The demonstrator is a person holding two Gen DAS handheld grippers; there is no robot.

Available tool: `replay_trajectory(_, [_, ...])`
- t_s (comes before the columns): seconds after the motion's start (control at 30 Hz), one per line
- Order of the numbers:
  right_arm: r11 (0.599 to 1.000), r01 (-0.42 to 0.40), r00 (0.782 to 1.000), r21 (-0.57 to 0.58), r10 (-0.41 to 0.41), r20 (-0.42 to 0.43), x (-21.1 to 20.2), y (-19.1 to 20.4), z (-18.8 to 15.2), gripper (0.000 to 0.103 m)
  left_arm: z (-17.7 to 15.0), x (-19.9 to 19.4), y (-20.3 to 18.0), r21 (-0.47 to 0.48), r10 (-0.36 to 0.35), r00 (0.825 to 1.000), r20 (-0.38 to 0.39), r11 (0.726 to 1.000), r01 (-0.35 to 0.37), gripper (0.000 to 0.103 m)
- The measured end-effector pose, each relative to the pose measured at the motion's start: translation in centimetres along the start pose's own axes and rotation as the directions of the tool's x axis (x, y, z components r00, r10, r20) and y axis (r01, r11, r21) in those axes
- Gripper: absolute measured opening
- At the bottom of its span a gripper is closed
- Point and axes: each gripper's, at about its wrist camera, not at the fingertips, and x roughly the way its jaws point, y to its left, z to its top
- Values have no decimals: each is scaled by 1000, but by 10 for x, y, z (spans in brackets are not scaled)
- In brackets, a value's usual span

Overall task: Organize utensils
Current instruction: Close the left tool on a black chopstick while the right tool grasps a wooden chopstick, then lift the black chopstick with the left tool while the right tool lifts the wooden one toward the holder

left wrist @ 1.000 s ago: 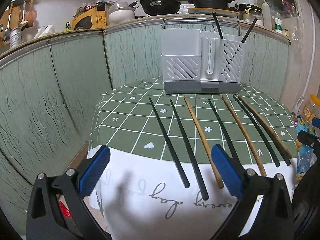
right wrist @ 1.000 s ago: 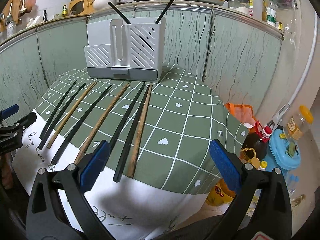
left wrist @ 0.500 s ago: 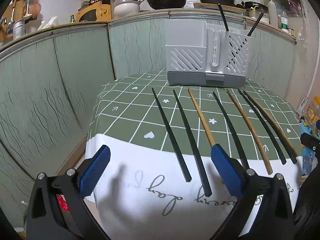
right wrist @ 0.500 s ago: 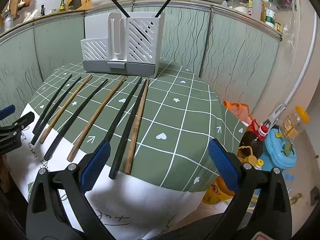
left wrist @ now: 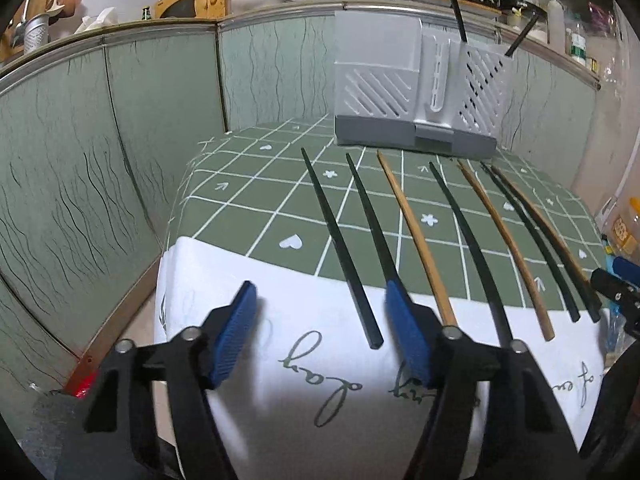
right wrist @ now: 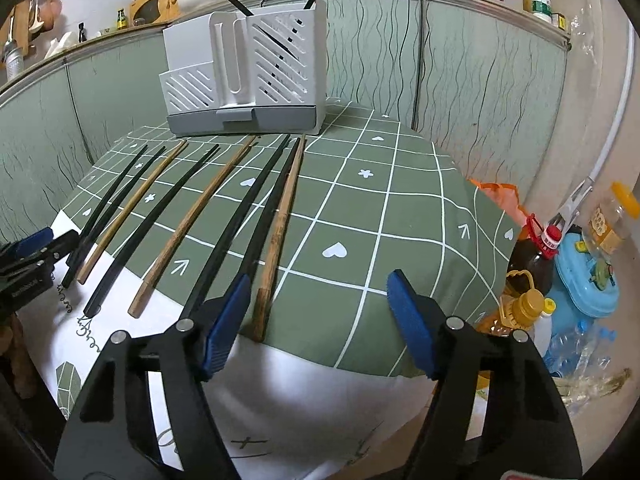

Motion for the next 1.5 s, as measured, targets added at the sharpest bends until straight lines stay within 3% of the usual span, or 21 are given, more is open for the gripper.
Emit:
replay_trajectory(0.3, [1000, -11, 1000, -15, 10, -6, 1, 3, -2, 53, -2, 3, -7, 26, 11, 1000, -4, 1000, -11, 59])
replay_trajectory(0.5, [998, 0, 1000, -59, -1, -18, 6, 16, -6, 48, -4, 2, -10, 32, 1, 1000, -1, 999, -1, 42])
replay_trajectory(0.8, [999, 12, 1000, -42, -12, -8, 5, 21, -9, 30, -7, 2, -15, 27, -7, 1000, 7, 1000, 7, 26])
replay_trajectory(0.87, [999, 11, 1000, -34, -11, -4, 4, 21, -9, 17, -7, 1, -14, 26, -2, 1000, 9, 1000, 1, 13])
replay_trajectory(1.0, [1000, 19, 1000, -24, -19, -2, 4, 19, -8, 7, -7, 1, -12, 19, 0, 1000, 10, 1000, 0, 9])
replay_trajectory(1.5, [1000, -24, 1000, -6, 24, 2, -5, 20, 0, 7, 1, -13, -6, 10, -43, 999, 25, 999, 43, 8])
